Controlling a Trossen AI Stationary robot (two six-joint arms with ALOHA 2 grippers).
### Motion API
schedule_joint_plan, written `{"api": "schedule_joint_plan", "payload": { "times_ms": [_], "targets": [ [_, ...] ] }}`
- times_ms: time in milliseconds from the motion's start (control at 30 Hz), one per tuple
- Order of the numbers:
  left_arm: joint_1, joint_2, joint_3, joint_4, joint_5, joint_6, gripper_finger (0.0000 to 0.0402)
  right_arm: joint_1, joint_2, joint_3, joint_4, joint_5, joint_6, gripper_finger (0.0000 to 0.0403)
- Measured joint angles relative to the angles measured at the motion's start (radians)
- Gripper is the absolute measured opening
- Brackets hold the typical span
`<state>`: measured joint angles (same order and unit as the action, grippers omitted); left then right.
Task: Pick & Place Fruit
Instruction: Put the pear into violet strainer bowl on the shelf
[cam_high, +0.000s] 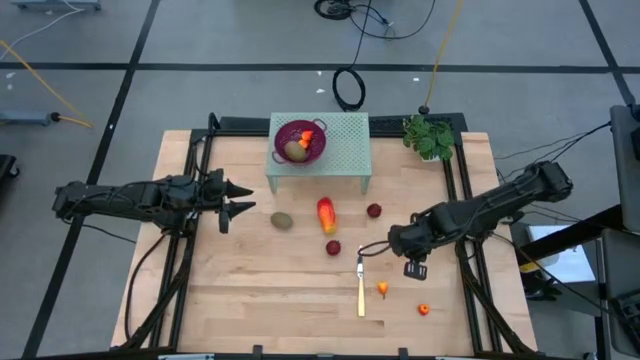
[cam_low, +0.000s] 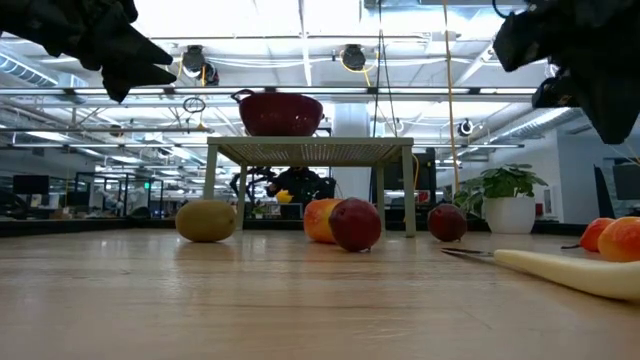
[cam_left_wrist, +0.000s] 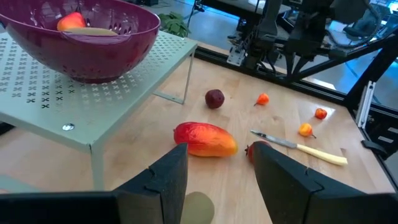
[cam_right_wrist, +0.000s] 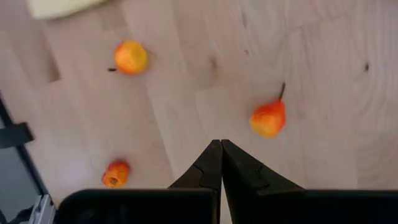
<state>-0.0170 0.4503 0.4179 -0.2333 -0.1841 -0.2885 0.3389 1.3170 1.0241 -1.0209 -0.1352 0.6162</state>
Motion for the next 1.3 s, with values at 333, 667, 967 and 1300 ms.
{"api": "schedule_joint_plan", "payload": {
  "times_ms": [333, 667, 967, 1300],
  "targets": [
    [0.000, 0.000, 0.000, 0.000, 0.001, 0.008, 0.0182, -0.011, 0.020, 0.000, -0.025, 0.006, 0.065, 0.0004],
    [0.000, 0.000, 0.000, 0.000, 0.002, 0.002, 0.0182, -0.011, 0.020, 0.000, -0.013, 0.002, 0.165, 0.0004],
    [0.000, 0.000, 0.000, 0.000, 0.003, -0.002, 0.0182, -0.011, 0.020, 0.000, 0.007, 0.002, 0.214, 0.0023],
    [0.000, 0.000, 0.000, 0.000, 0.003, -0.002, 0.0182, -0.011, 0.020, 0.000, -0.035, 0.038, 0.302, 0.0156]
  ]
}}
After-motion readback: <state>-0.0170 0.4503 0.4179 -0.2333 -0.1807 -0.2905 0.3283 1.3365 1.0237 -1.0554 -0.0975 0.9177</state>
